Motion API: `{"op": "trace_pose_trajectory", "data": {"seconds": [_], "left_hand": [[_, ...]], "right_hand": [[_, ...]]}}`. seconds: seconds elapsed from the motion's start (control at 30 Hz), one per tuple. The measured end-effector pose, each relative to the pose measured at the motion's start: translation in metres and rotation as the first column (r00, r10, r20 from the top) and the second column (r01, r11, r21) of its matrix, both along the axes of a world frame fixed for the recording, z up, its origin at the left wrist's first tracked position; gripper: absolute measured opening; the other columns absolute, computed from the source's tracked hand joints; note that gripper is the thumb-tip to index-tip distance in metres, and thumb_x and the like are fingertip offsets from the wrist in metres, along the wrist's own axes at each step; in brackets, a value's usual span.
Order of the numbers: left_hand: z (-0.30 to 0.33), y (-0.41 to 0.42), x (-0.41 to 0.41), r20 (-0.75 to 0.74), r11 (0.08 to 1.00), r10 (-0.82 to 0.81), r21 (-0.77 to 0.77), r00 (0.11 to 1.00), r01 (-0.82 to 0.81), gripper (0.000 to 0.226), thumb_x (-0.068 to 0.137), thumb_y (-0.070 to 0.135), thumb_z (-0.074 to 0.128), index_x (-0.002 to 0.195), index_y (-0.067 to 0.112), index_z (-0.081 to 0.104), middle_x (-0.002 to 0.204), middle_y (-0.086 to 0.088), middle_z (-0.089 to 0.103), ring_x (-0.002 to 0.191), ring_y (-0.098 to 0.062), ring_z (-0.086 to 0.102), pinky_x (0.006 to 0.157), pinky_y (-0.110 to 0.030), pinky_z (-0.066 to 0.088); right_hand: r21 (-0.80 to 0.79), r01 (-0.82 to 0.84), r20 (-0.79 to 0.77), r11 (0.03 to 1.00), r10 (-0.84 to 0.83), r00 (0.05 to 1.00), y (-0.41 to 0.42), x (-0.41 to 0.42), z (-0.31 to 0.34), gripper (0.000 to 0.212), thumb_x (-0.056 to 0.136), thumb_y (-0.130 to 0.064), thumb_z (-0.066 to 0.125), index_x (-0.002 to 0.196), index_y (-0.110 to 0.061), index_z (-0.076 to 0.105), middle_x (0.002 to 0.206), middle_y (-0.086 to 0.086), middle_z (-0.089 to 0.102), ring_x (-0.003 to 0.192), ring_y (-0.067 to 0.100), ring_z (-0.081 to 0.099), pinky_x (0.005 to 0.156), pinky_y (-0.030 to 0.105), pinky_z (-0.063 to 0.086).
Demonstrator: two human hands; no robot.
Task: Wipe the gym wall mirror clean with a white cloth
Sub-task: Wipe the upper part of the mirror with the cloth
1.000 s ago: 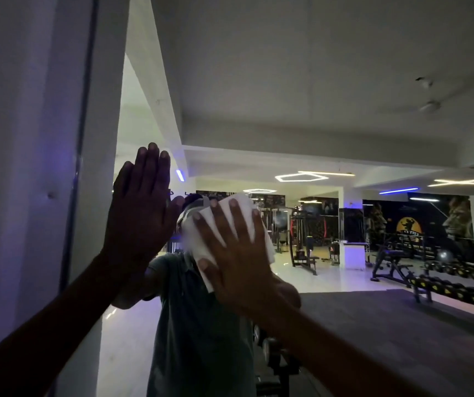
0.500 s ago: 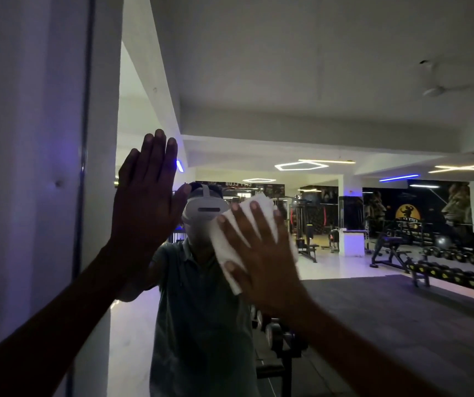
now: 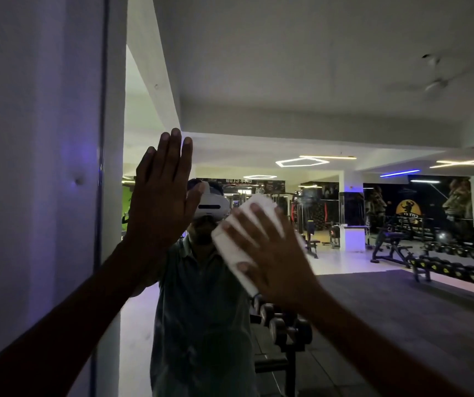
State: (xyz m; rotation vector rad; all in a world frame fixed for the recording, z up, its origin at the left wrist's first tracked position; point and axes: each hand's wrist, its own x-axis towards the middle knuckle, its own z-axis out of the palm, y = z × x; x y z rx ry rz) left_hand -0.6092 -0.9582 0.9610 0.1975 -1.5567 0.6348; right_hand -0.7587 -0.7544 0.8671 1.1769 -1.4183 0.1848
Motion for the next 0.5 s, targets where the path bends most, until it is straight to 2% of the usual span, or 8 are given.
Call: {"op": "trace_pose_trajectory", "data": {"seconds": [0.07,0.17,0.23,0.27,0.3,0.37,0.43,0.5], "left_hand": [[-0.001,-0.001,0.0,0.002,1.0,-0.001,-0.009,1.0,0.001,0.07,0.112,0.047,0.03,0.167,0.006,0.015,0.175,-0.019,0.011,0.163,-0.032,0.009,0.131,-0.048,0.011],[-0.003,-0.001,-0.002,-0.003,1.0,-0.002,-0.007,1.0,0.002,0.07,0.112,0.047,0.029,0.167,0.005,0.014,0.175,-0.019,0.01,0.163,-0.033,0.009,0.131,-0.049,0.011],[-0.002,-0.001,-0.002,-0.003,1.0,0.0,-0.003,1.0,0.0,0.07,0.112,0.046,0.028,0.167,0.005,0.014,0.175,-0.019,0.01,0.163,-0.033,0.009,0.131,-0.049,0.011],[-0.001,0.0,-0.002,-0.003,1.0,-0.004,0.003,1.0,0.004,0.07,0.112,0.045,0.028,0.167,0.005,0.014,0.175,-0.019,0.01,0.163,-0.034,0.009,0.131,-0.049,0.01],[0.0,0.001,-0.002,-0.003,1.0,-0.008,0.014,1.0,0.008,0.07,0.111,0.043,0.03,0.167,0.004,0.014,0.174,-0.02,0.01,0.163,-0.034,0.009,0.131,-0.05,0.01],[-0.002,0.007,-0.004,0.0,0.998,-0.014,0.054,1.0,0.014,0.07,0.11,0.039,0.031,0.167,0.002,0.013,0.174,-0.022,0.009,0.163,-0.036,0.007,0.131,-0.051,0.009],[-0.014,0.012,-0.006,0.028,0.996,-0.023,0.088,0.999,0.02,0.071,0.11,0.04,0.024,0.166,-0.001,0.01,0.174,-0.024,0.005,0.163,-0.037,0.004,0.132,-0.052,0.008],[-0.033,0.016,-0.008,0.083,0.997,-0.028,0.069,0.996,0.022,0.072,0.111,0.045,0.014,0.166,-0.002,0.009,0.174,-0.024,0.004,0.163,-0.037,0.002,0.132,-0.05,0.007]], "right_hand": [[-0.186,0.059,0.12,0.981,-0.037,0.992,0.026,-0.026,0.028,0.064,0.109,-0.046,0.034,0.169,-0.026,0.02,0.178,0.001,0.01,0.164,0.028,0.003,0.128,0.066,0.01],[-0.544,0.215,0.338,0.811,-0.022,0.941,0.037,-0.038,0.06,0.065,0.11,-0.048,0.018,0.169,-0.022,0.019,0.177,0.005,0.012,0.164,0.03,0.008,0.126,0.064,0.016],[-0.63,0.304,0.419,0.715,-0.017,0.908,0.007,-0.014,0.051,0.067,0.11,-0.049,0.015,0.17,-0.022,0.013,0.178,0.006,0.007,0.164,0.033,0.006,0.127,0.064,0.013],[-0.597,0.287,0.42,0.749,-0.012,0.907,-0.011,0.003,0.035,0.067,0.109,-0.049,0.016,0.17,-0.022,0.01,0.178,0.007,0.004,0.164,0.034,0.002,0.128,0.064,0.008],[-0.515,0.228,0.383,0.827,-0.016,0.924,-0.027,0.018,0.014,0.068,0.109,-0.05,0.018,0.17,-0.021,0.009,0.178,0.007,0.001,0.164,0.035,-0.001,0.129,0.064,0.004],[-0.266,0.08,0.244,0.961,-0.013,0.97,-0.033,0.03,-0.026,0.068,0.11,-0.051,0.025,0.17,-0.02,0.014,0.178,0.006,0.003,0.164,0.034,-0.001,0.129,0.065,0.003],[-0.079,0.016,0.097,0.997,-0.009,0.995,-0.004,0.007,-0.023,0.068,0.109,-0.05,0.031,0.169,-0.021,0.019,0.178,0.004,0.008,0.164,0.031,0.001,0.128,0.065,0.005],[-0.13,0.077,0.098,0.989,-0.065,0.993,0.032,-0.028,-0.003,0.068,0.107,-0.046,0.034,0.169,-0.022,0.019,0.177,0.005,0.012,0.164,0.028,0.003,0.129,0.064,0.008]]}}
